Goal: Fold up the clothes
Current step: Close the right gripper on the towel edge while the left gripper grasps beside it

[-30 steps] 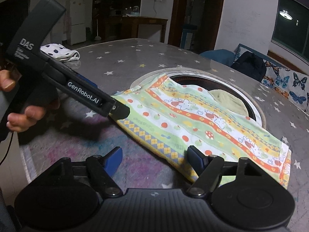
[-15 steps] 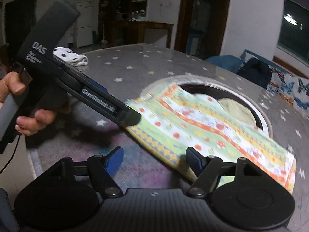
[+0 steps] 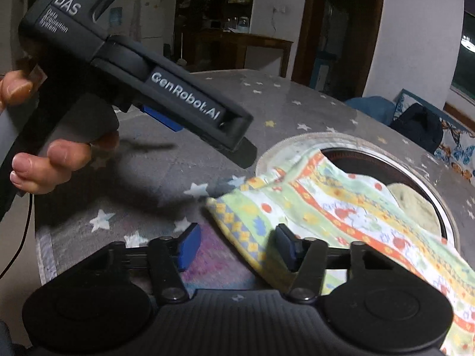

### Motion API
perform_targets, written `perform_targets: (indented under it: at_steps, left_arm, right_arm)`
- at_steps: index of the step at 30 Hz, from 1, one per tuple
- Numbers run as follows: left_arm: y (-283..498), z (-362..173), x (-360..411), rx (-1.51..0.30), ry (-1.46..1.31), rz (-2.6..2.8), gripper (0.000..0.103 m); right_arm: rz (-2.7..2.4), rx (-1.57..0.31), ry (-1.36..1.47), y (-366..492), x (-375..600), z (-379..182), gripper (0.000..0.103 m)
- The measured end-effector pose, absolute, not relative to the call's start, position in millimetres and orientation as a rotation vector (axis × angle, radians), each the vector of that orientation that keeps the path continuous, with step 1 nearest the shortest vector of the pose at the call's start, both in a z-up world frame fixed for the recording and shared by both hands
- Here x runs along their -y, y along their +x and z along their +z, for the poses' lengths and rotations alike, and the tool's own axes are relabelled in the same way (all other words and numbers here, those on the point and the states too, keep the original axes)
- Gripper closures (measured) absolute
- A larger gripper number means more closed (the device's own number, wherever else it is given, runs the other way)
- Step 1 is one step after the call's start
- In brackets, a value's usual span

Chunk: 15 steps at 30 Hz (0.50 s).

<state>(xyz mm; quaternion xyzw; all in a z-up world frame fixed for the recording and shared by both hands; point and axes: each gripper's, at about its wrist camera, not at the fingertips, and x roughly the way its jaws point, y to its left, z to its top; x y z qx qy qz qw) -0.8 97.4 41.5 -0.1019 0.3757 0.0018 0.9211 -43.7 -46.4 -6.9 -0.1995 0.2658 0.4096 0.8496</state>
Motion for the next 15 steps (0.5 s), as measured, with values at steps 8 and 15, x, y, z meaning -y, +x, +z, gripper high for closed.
perform_targets:
  at_steps: [8, 15]
  left_arm:
    - [11.1, 40.6, -99.1, -0.817, -0.348, -0.080, 0.000]
    - [28.8, 35.6, -96.5, -0.875, -0.537, -0.207, 0.000]
  right_arm:
    - [0.845, -0.580, -0.227, -28.7, 62.9, 1.8, 0.091]
    - [0.837, -0.561, -0.074, -25.0, 87.1, 16.4, 0.093]
